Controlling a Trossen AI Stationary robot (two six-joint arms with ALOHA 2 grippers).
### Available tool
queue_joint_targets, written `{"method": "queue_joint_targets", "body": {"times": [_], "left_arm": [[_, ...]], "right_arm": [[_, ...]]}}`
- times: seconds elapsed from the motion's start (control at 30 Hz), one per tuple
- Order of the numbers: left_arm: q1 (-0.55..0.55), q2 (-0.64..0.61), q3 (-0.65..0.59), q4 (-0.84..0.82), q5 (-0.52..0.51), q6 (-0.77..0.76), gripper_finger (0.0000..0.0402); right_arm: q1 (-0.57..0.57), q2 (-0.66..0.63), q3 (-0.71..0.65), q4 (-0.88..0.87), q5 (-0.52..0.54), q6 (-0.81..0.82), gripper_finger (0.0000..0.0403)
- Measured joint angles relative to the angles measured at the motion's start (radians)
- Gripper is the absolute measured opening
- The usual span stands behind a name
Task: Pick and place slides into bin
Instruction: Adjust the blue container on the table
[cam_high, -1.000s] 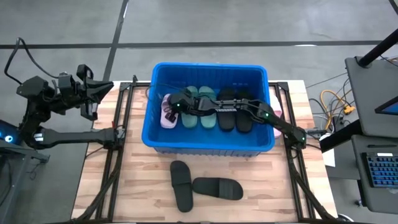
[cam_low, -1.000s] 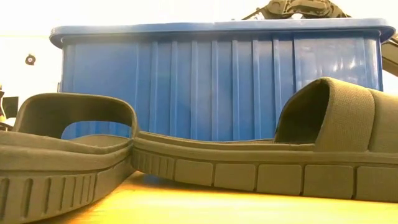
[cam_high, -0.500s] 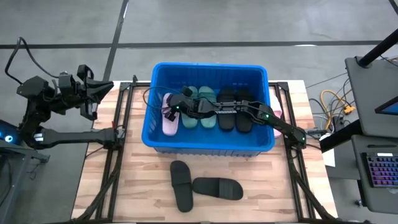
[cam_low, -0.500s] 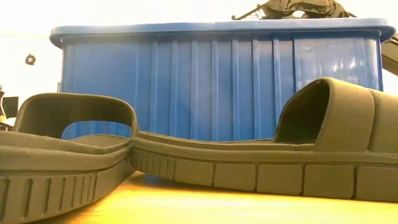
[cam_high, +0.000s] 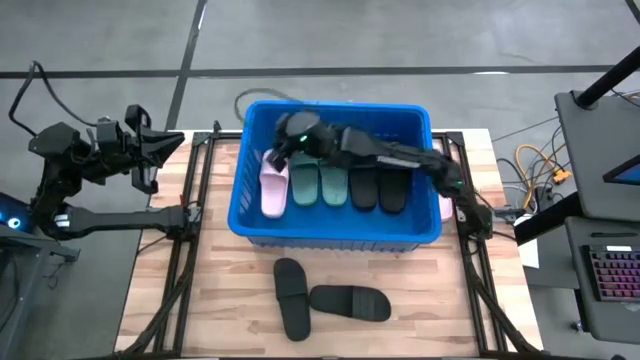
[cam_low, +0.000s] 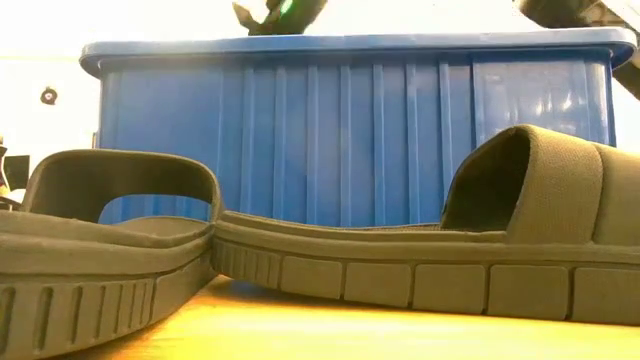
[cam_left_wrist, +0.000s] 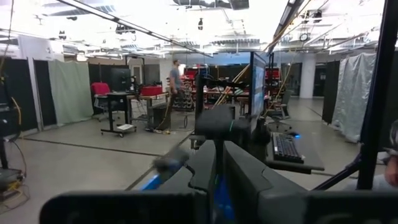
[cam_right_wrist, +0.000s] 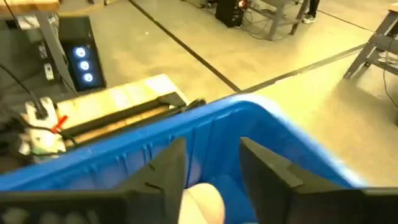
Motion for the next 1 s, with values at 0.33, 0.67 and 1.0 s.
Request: {"method": "queue_joint_targets", "body": {"times": [0.33, 0.67, 1.0], "left_arm": [[0.0, 0.005, 0.0, -0.003, -0.014, 0.005, 0.0051], [0.0, 0.017, 0.0, -0.007, -0.048, 0.003, 0.0053], [0.0, 0.019, 0.0, -0.008, -0.113, -0.004, 0.0052]], "right_arm": [[0.04, -0.416, -0.029, -0.408, 0.119, -0.024, 0.02], [0.188, -0.751, -0.181, -0.761, 0.368, 0.057, 0.0201], [0.217, -0.986, -0.354, -1.056, 0.34, 0.221, 0.0201]]}}
